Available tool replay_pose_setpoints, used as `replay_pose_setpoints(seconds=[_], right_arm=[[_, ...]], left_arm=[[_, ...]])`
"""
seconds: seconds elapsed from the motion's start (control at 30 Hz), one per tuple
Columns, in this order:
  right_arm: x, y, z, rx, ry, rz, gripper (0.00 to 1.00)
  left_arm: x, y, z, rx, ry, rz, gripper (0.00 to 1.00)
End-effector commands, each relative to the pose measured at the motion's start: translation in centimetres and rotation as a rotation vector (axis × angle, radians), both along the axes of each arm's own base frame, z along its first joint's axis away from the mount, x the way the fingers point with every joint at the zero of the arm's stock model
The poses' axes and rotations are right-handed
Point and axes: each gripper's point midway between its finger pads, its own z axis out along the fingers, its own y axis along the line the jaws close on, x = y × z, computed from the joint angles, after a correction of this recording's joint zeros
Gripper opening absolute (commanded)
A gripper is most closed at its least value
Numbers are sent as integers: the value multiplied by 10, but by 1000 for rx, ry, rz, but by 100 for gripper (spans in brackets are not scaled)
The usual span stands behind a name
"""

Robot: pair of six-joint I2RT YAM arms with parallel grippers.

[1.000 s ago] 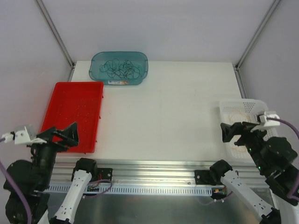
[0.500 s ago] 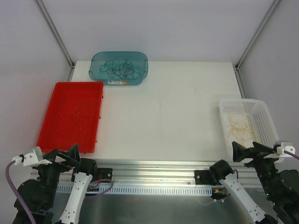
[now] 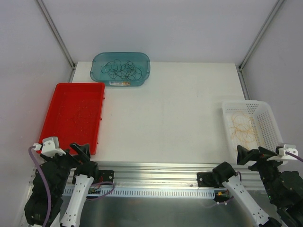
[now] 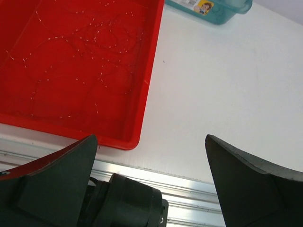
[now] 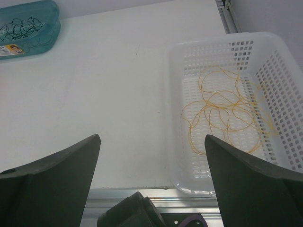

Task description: Untangle the cables

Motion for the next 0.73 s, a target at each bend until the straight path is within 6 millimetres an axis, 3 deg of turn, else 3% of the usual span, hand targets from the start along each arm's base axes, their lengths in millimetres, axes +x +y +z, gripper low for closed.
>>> replay_pose_setpoints(seconds=[0.0, 0.27, 0.7], right_arm=[[-25, -21, -1, 100, -153, -16, 97], [-24, -19, 0, 99, -148, -13, 97], [-21, -19, 0, 95, -136, -12, 97]], left_arm=[[-14, -3, -6, -44, -119, -24, 99], [-8, -3, -15, -49, -94, -15, 99], [-13, 1, -7, -51, -123, 1, 99]])
